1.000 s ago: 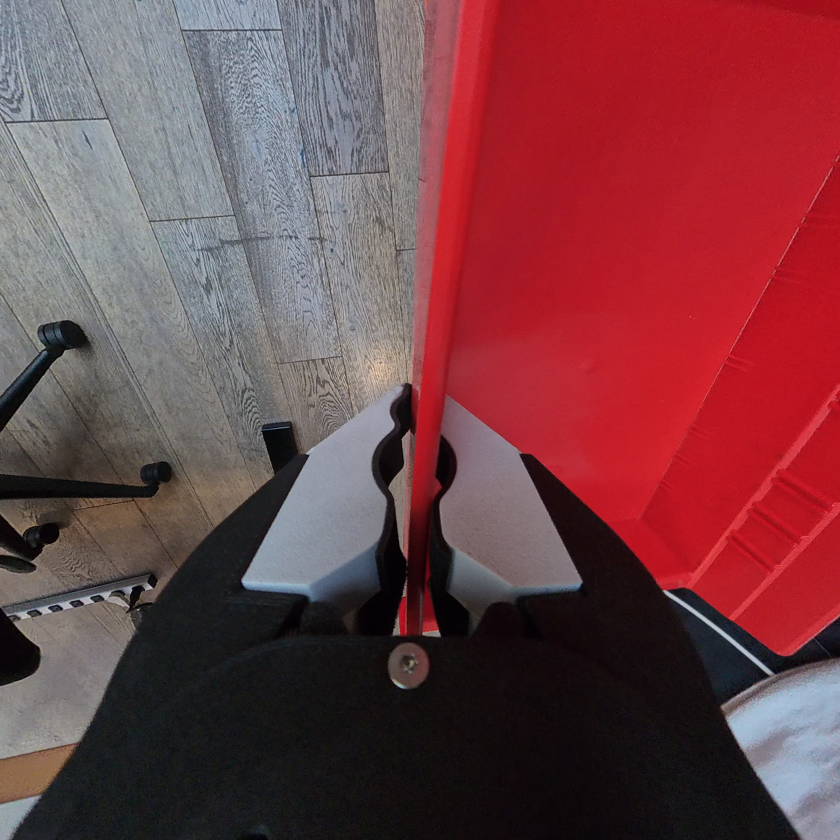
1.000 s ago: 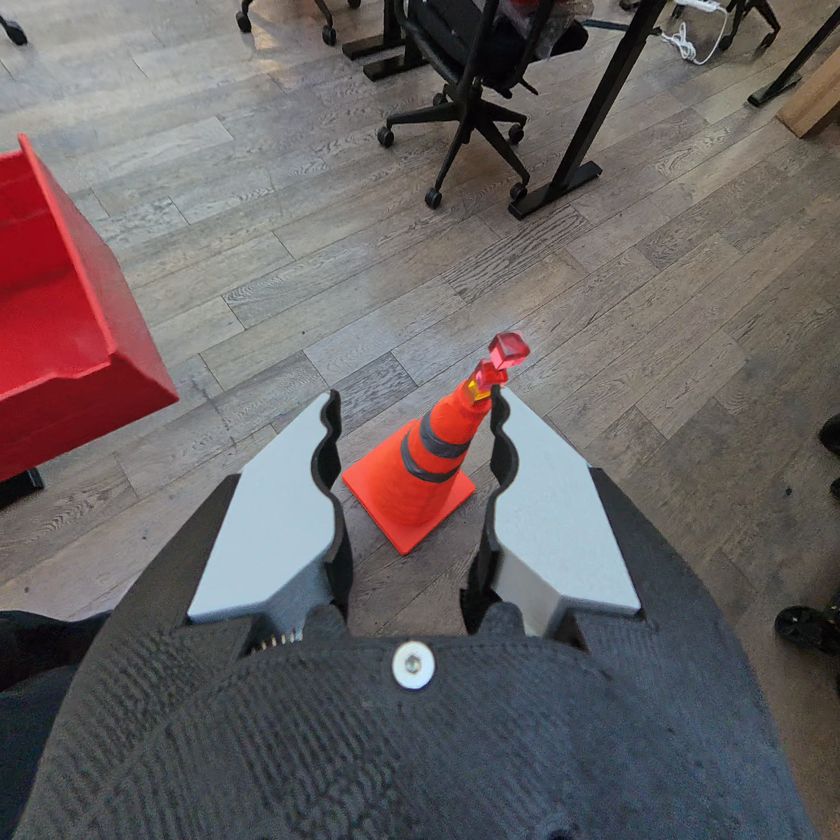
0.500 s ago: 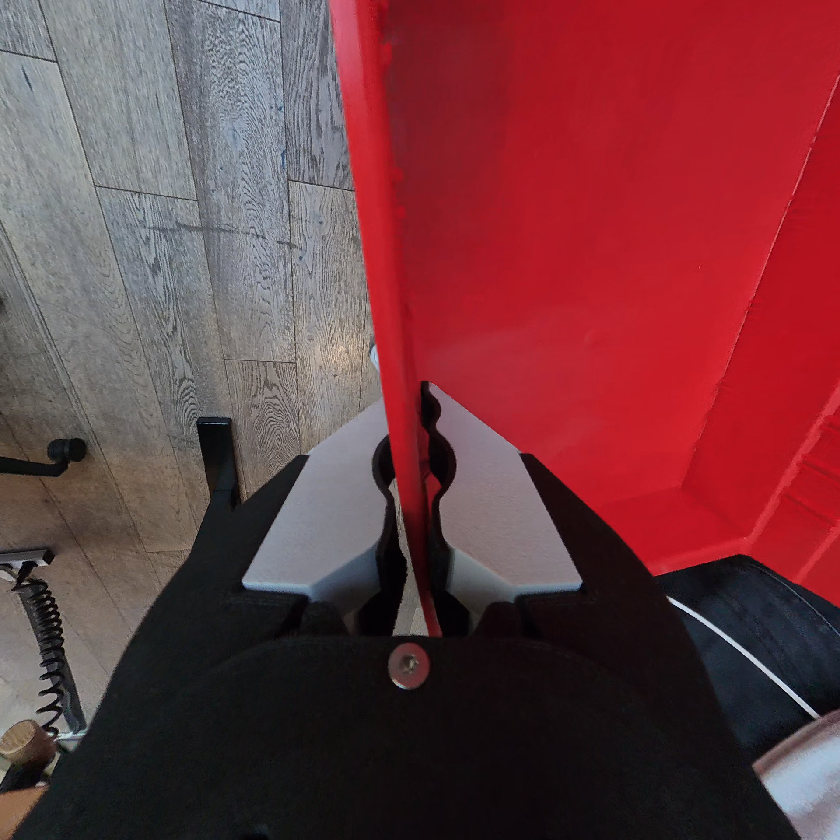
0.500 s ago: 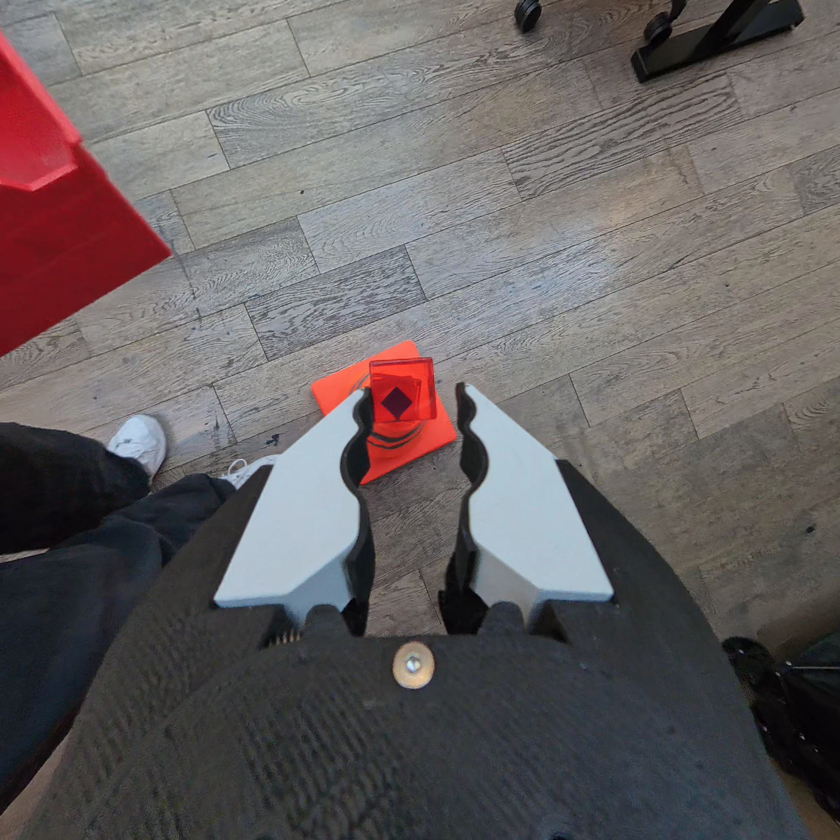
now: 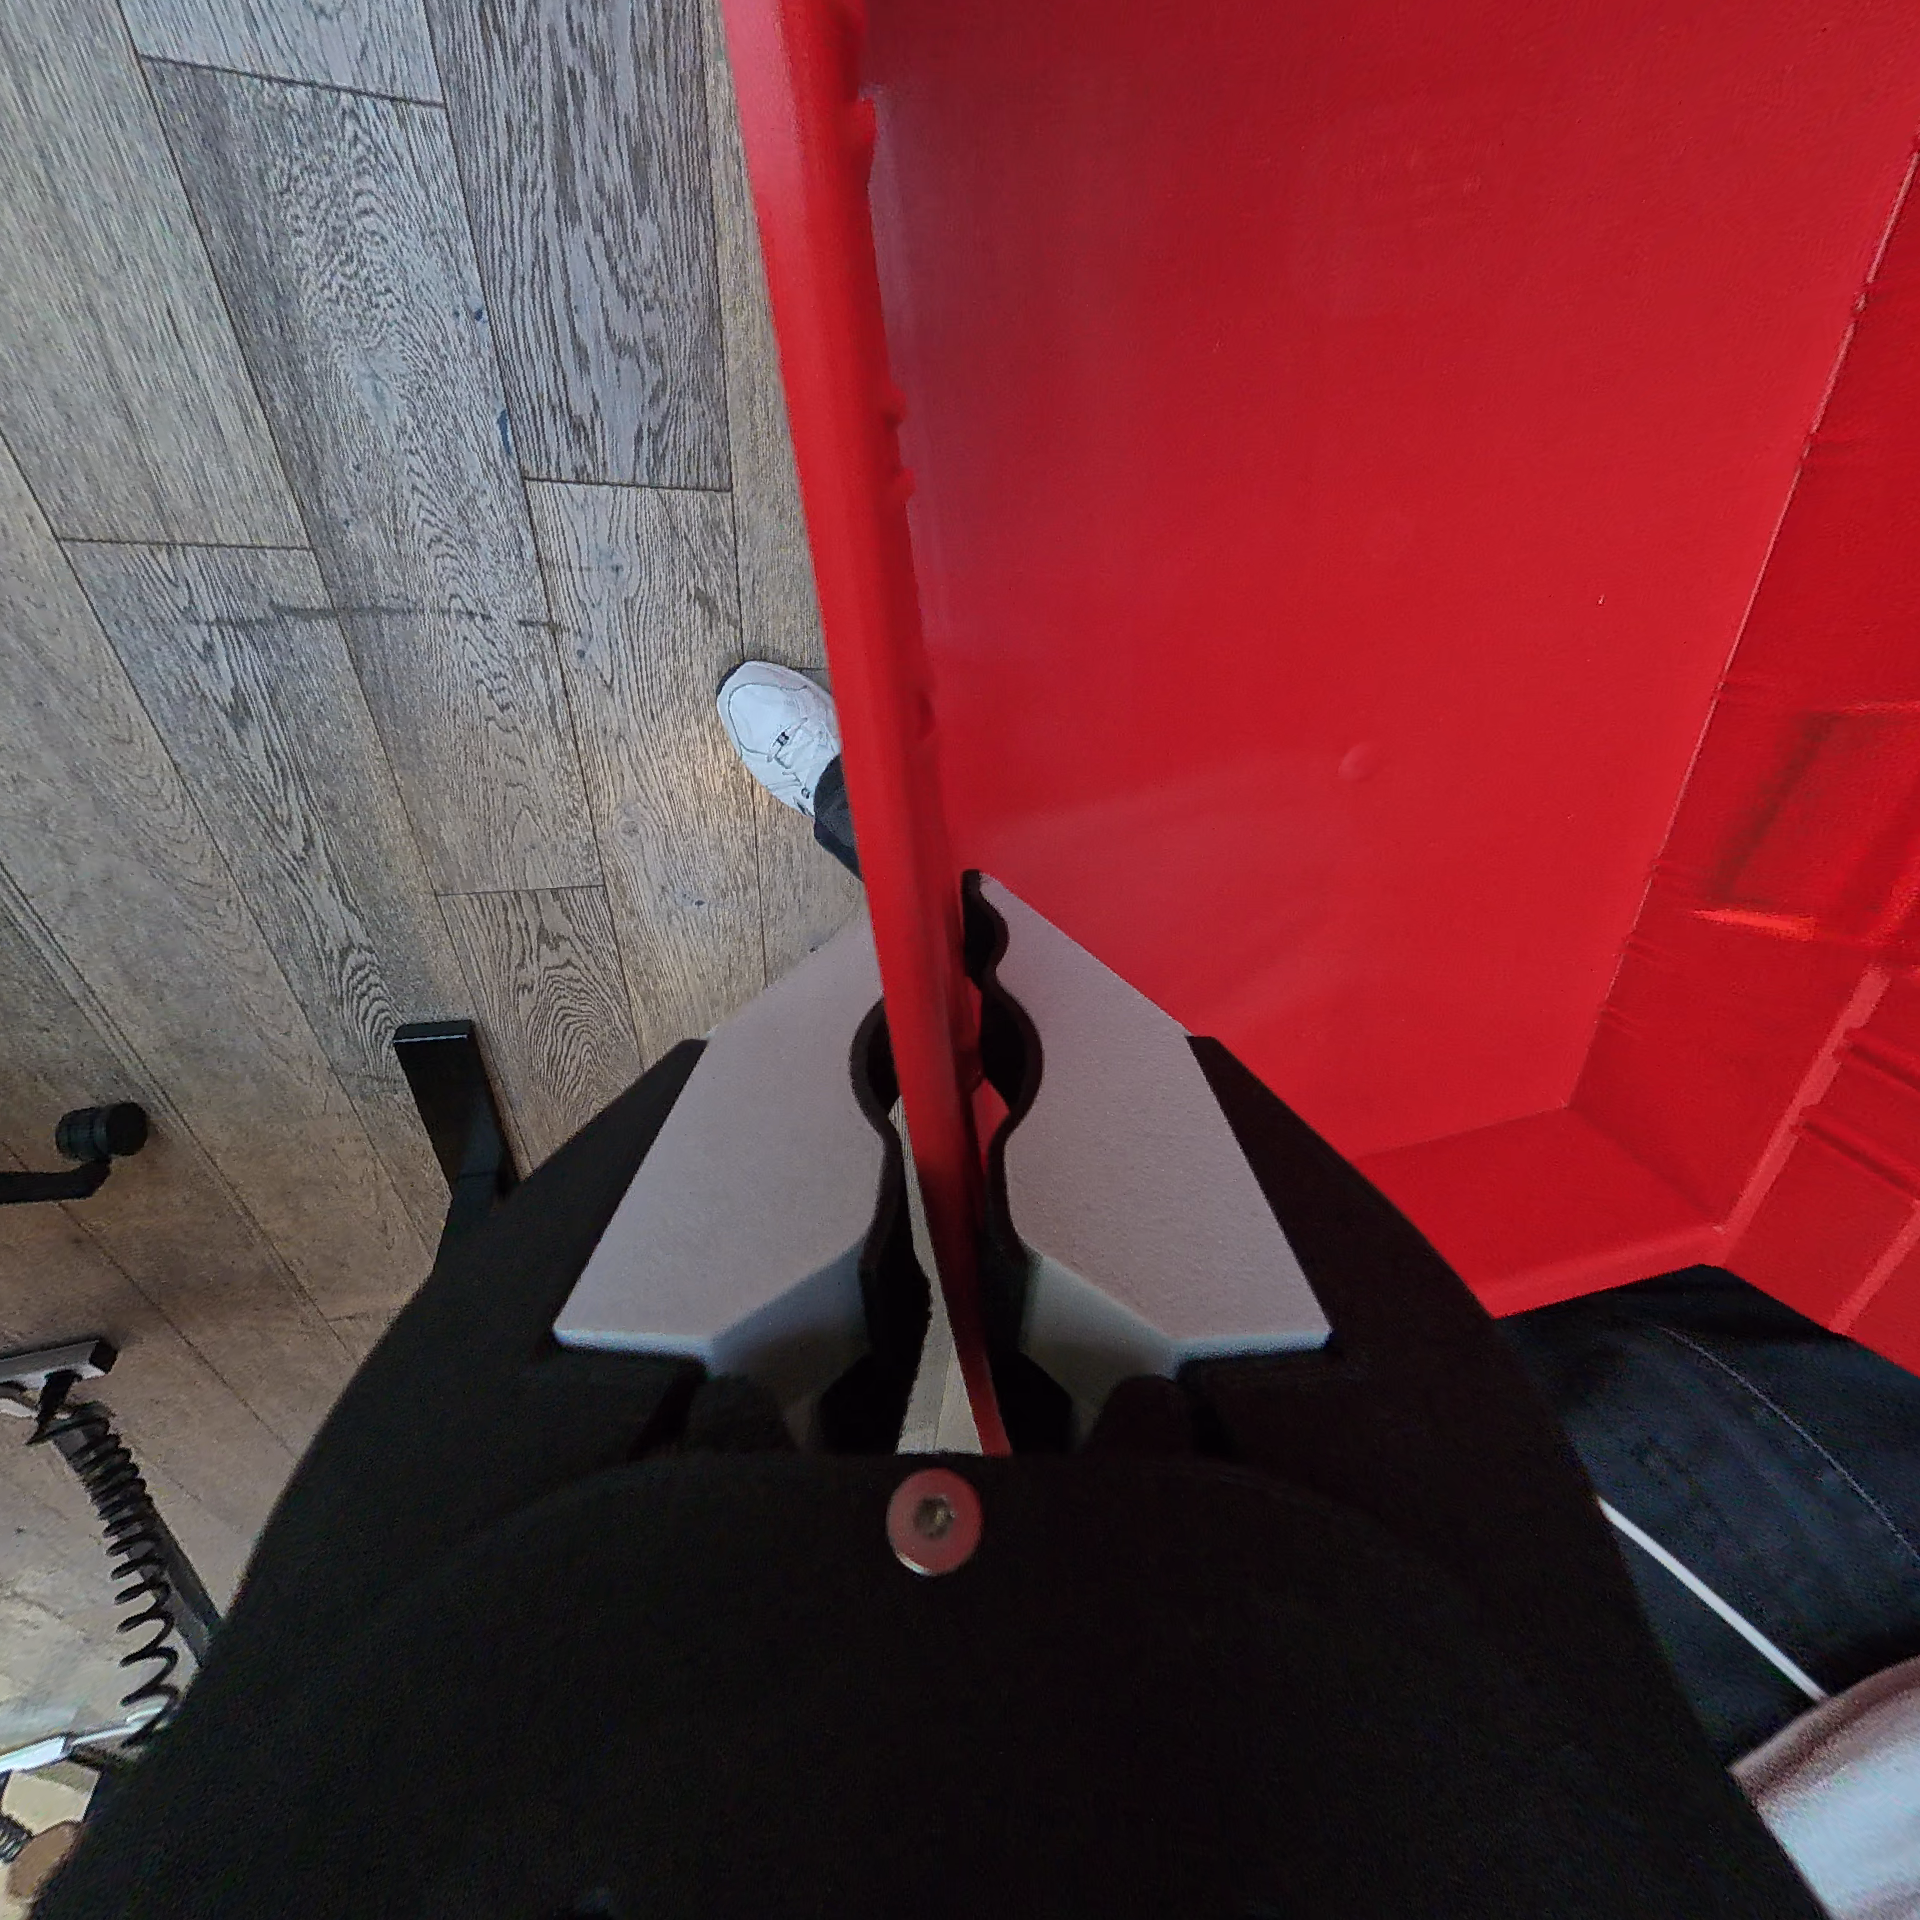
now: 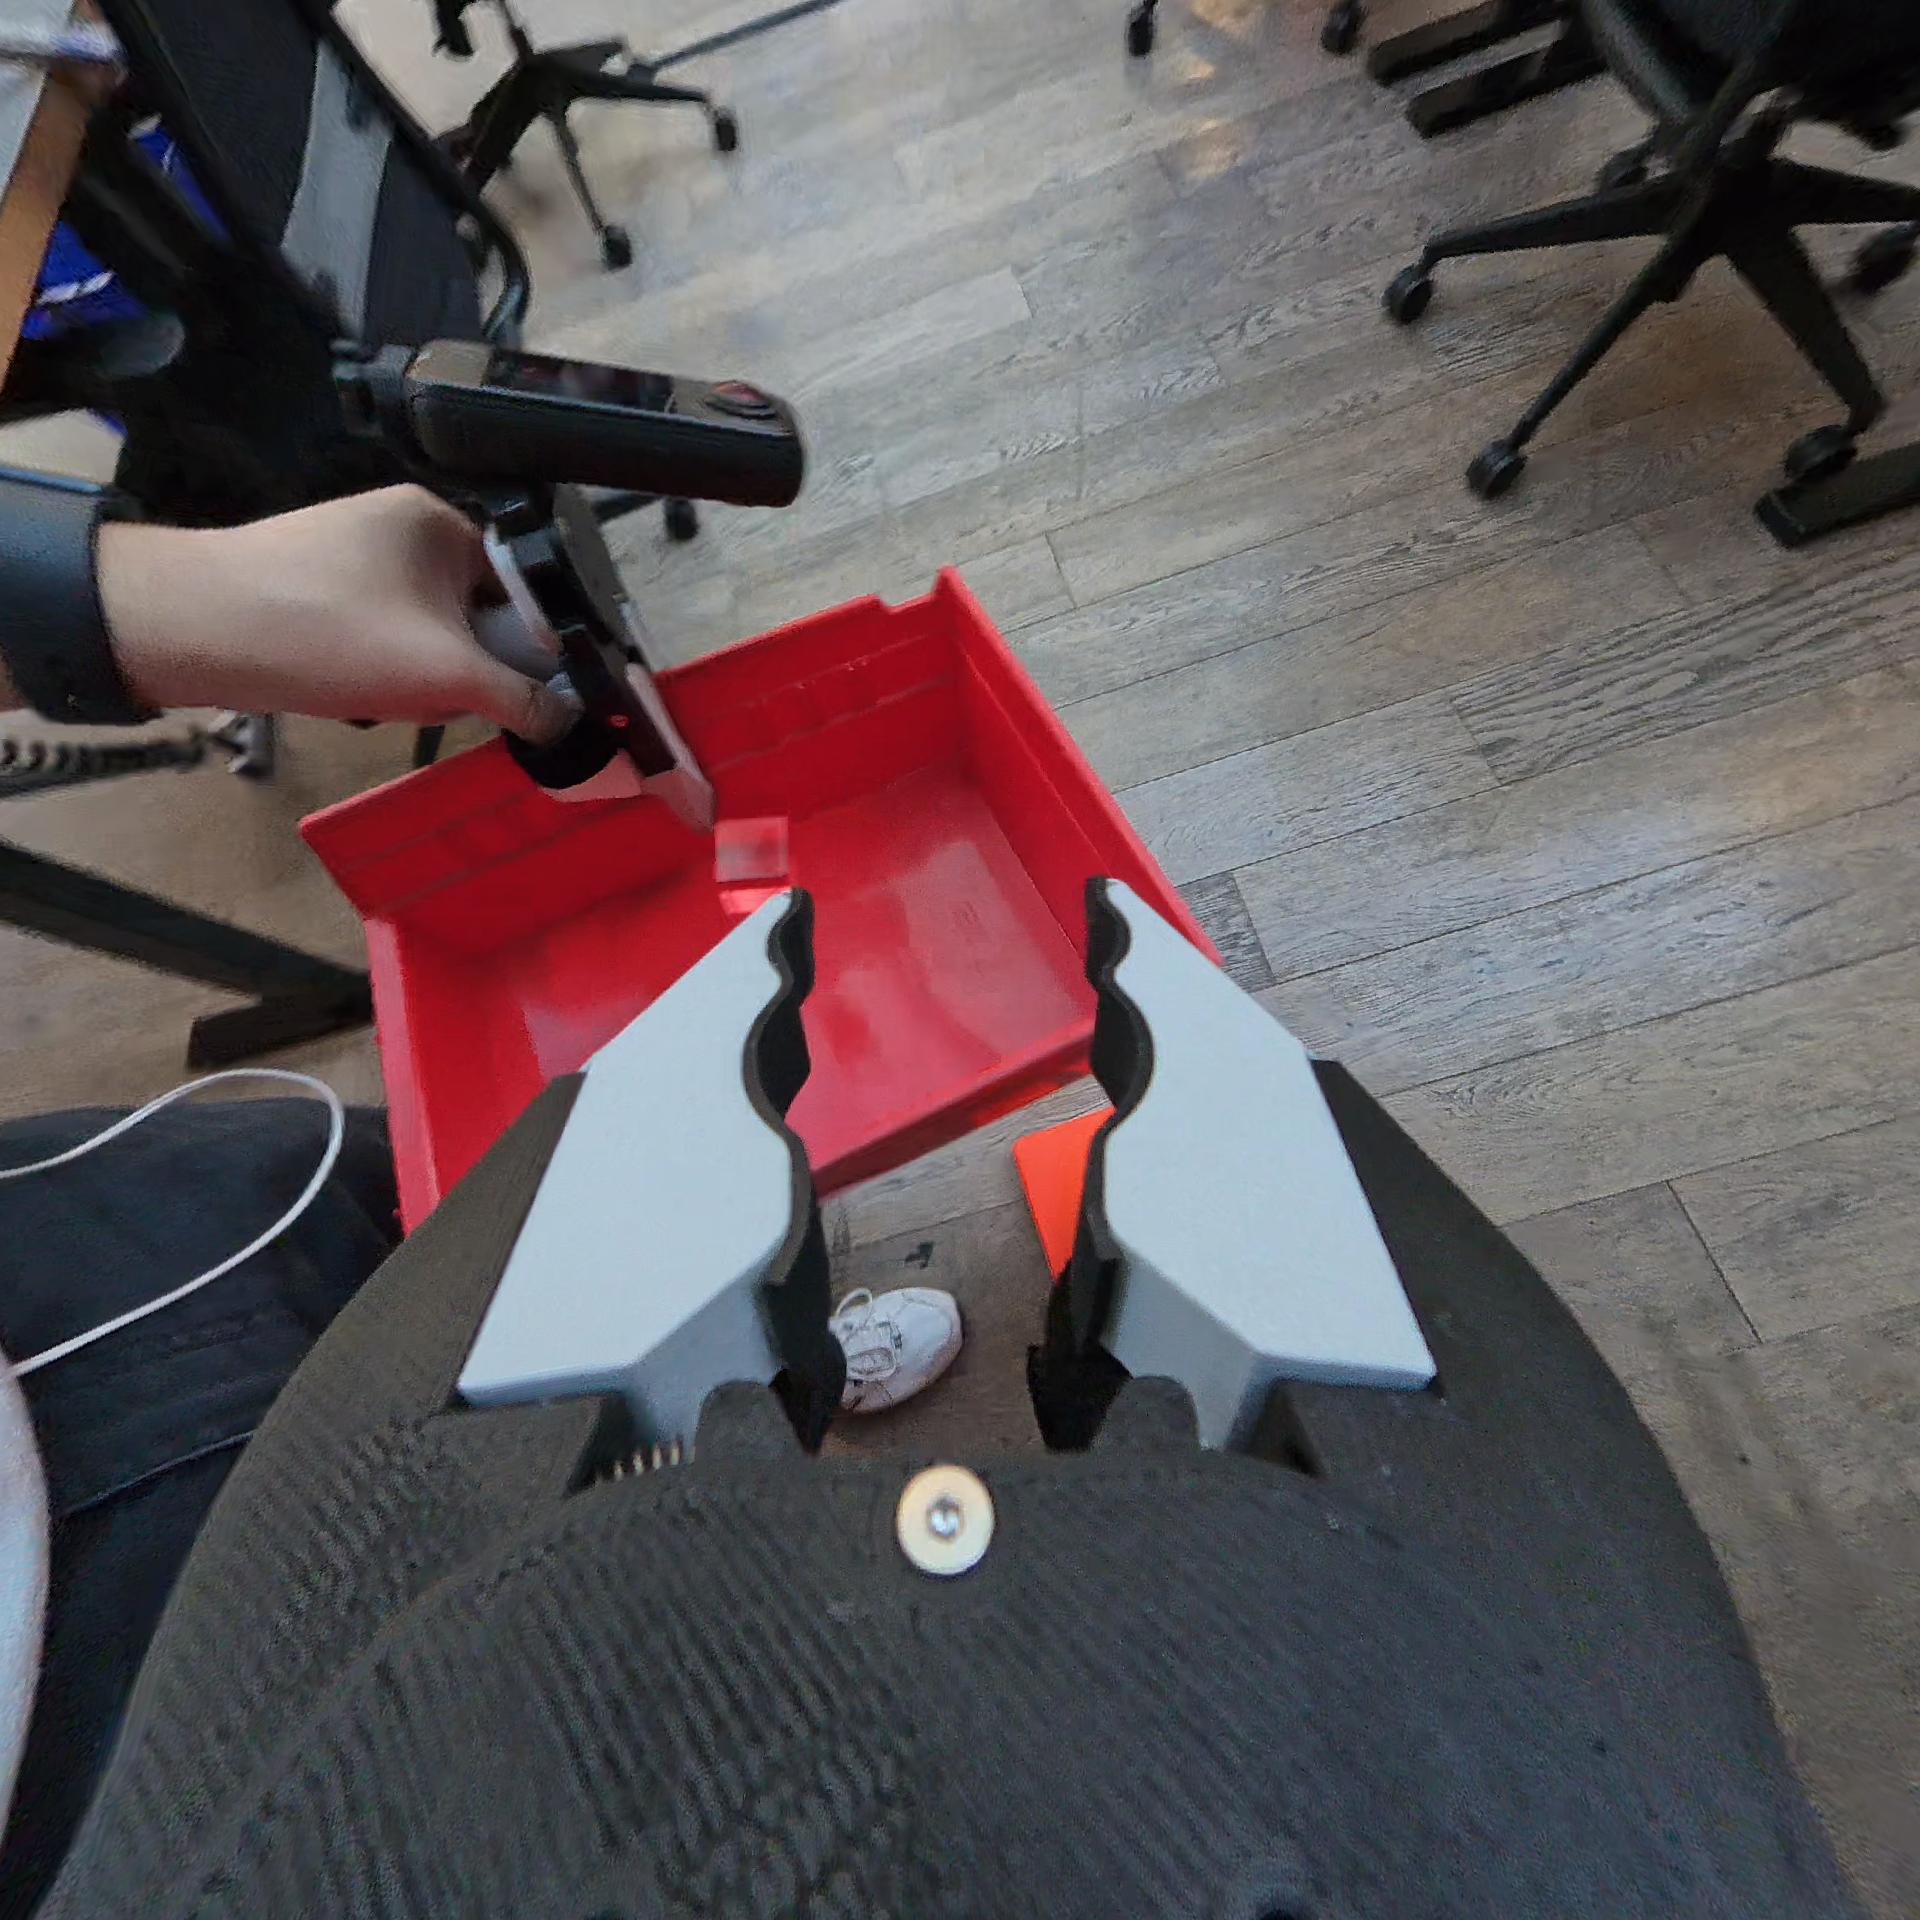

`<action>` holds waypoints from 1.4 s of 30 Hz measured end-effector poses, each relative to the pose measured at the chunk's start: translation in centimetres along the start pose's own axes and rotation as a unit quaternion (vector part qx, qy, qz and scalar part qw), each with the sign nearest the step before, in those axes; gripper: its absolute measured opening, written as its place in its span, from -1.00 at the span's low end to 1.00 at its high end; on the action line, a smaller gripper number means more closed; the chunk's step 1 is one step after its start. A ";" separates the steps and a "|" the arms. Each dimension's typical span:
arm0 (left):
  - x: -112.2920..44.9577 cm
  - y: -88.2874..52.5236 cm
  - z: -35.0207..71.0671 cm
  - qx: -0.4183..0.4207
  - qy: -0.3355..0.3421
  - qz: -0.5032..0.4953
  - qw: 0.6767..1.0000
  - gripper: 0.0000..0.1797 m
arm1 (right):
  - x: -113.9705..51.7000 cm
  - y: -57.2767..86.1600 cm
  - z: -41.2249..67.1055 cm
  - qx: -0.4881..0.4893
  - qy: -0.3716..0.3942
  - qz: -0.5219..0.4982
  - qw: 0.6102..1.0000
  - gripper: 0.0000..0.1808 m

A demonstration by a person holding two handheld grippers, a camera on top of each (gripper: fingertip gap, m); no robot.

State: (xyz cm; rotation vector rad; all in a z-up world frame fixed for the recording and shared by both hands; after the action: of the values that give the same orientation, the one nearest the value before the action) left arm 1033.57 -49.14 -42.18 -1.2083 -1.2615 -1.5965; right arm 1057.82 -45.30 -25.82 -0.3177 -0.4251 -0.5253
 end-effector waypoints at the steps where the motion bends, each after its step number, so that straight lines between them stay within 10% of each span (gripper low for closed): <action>1: 0.2 0.1 0.4 -0.001 0.005 -0.002 1.000 -0.98 | 1.5 1.6 -0.6 -0.006 0.018 -0.040 0.999 -0.46; 7: 1.7 -0.5 2.1 -0.014 0.029 0.024 0.999 -0.98 | 3.5 10.0 -9.7 -0.012 -0.101 -0.154 0.983 -0.18; 22: 1.8 -0.6 1.4 0.001 0.021 0.033 0.999 -0.99 | -1.3 10.5 -11.8 0.004 -0.106 -0.104 0.989 -0.71; 33: 0.0 1.2 2.2 -0.009 0.014 0.023 1.000 -0.98 | -0.4 3.7 -1.3 0.095 -0.036 -0.014 0.995 -0.71; 37: -0.3 2.3 3.1 -0.011 0.016 0.013 1.000 -0.98 | -2.1 -0.2 -0.3 0.050 -0.051 0.076 0.995 -0.31; 42: 1.0 2.3 3.8 -0.004 0.036 0.016 0.999 -0.99 | 1.3 5.0 -3.9 -0.006 -0.010 -0.018 1.000 -0.40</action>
State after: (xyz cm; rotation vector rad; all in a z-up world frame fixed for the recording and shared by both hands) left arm 1036.24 -45.99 -40.36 -1.1604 -1.1862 -1.6101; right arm 1062.73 -43.29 -29.45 -0.3278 -0.4479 -0.5607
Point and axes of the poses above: each gripper's, where its closed fingertips meet, x back along the fingers, z out of its top, y = z × x across the jaws, the point moved 6 cm from there along x, back along the fingers, and after that the axes turned 9 degrees about y, right-handed, at the moved point
